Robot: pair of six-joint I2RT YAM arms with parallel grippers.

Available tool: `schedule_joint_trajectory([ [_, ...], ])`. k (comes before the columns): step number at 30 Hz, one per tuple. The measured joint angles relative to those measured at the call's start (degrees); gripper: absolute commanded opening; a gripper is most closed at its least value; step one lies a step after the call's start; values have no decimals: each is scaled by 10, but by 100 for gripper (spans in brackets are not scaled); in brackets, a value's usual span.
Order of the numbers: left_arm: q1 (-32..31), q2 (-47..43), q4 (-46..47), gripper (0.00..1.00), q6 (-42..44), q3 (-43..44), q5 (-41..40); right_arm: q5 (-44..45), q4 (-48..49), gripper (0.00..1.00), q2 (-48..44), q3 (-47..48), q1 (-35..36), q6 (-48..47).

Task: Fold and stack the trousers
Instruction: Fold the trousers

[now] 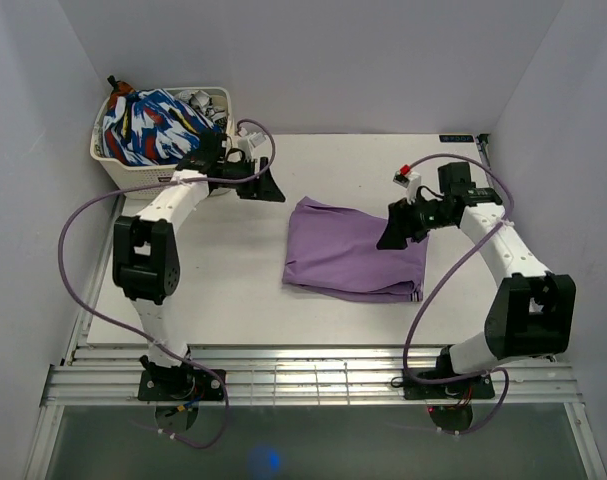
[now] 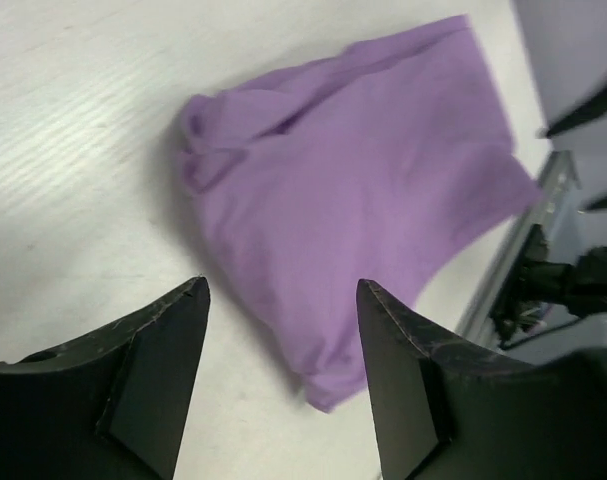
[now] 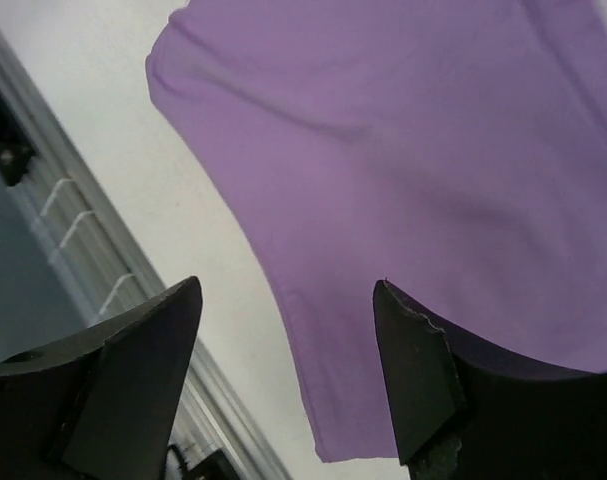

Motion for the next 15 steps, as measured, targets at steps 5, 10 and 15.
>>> schedule_joint_trajectory([
  [5,-22,-127,92,66,-68,-126,111,-115,-32,70,55,-77,-65,-3],
  [10,-83,-136,187,63,-145,-291,191,-168,-72,68,121,-158,-94,-24],
  [15,-98,-43,204,63,-192,-363,199,-158,-98,65,207,-142,-167,-35],
])
